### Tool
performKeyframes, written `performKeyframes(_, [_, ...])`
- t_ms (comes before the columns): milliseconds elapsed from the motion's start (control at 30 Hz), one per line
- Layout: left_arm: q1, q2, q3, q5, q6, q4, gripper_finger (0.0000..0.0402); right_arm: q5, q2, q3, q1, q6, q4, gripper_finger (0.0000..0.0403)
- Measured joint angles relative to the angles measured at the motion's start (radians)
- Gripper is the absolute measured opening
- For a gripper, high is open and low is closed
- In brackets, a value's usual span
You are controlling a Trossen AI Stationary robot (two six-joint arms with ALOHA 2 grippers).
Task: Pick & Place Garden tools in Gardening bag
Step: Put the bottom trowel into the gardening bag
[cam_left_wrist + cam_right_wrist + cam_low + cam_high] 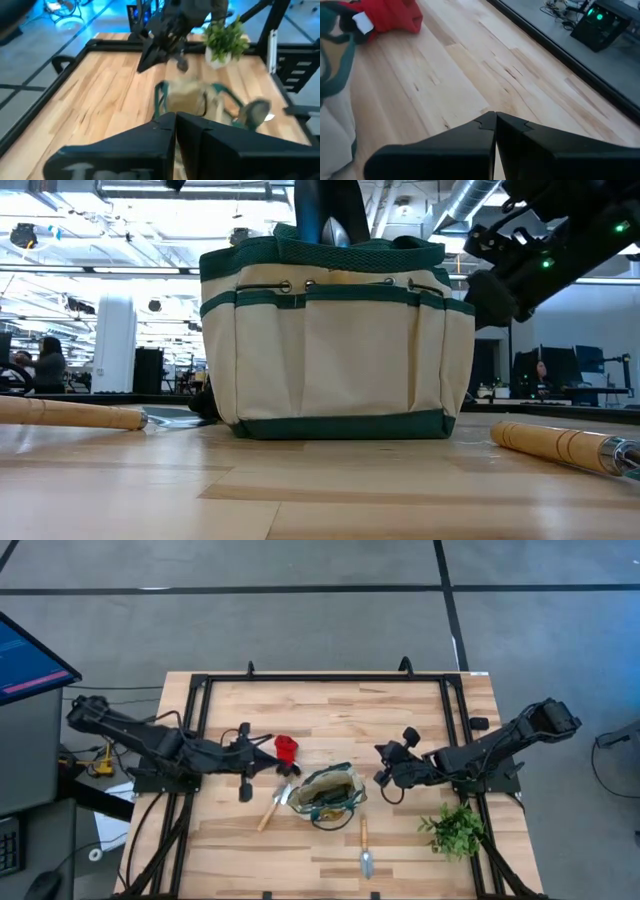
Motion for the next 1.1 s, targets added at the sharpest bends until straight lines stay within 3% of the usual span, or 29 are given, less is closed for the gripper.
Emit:
performKeyframes(300, [0.007,-0.200,-0.293,0.000,0.029,0.163,0.0001,-0.035,0.000,0.009,0.038,-0.022,0.003,0.0000])
performKeyframes(600, [0.021,-0.291,-0.462,0.001,-0.050,0.223,0.0001,-0.270,0.000,0.122,0.077,0.011,-0.072,0.0000])
performKeyframes(833, [0.020,-0.290,-0.518,0.001,-0.100,0.244,0.0002,-0.485,0.000,0.171,0.114,0.203,-0.154,0.0000])
performKeyframes(933, [0.020,-0.289,-0.522,0.001,-0.103,0.261,0.0002,-0.570,0.000,0.171,0.122,0.372,-0.150,0.0000])
performKeyframes(1100, [0.020,-0.290,-0.522,0.001,-0.105,0.279,0.0002,-0.576,0.022,0.171,0.165,0.606,-0.125,0.0000])
